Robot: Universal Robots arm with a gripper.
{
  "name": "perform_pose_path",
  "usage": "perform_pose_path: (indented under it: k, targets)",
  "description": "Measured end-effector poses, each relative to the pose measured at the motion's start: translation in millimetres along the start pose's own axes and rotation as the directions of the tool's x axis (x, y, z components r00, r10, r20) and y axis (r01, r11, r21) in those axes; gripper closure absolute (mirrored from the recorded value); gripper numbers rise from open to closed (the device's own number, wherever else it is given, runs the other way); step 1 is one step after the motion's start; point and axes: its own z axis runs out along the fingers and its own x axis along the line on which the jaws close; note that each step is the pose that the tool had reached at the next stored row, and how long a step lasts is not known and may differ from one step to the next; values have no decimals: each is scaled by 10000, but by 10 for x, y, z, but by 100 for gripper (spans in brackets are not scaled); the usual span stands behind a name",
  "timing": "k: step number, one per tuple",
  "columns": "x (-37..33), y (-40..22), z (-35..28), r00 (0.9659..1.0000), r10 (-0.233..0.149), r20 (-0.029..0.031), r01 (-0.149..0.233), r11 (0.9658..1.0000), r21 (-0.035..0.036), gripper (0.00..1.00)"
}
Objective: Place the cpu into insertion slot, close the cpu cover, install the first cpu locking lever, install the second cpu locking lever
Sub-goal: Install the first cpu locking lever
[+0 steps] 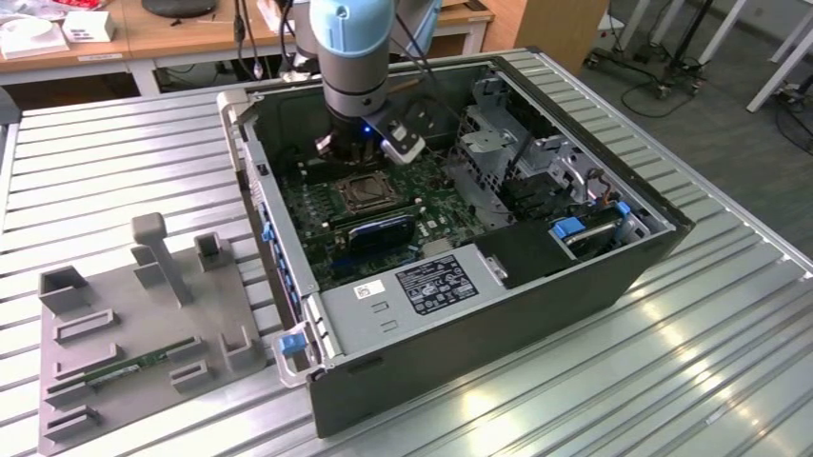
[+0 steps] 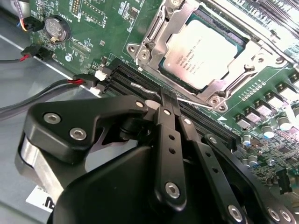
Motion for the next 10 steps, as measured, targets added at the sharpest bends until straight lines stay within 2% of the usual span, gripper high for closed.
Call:
perform_pose_path:
  k: [10]
  targets:
    - [0, 56, 4, 10000, -1, -1, 1, 10000, -1, 89]
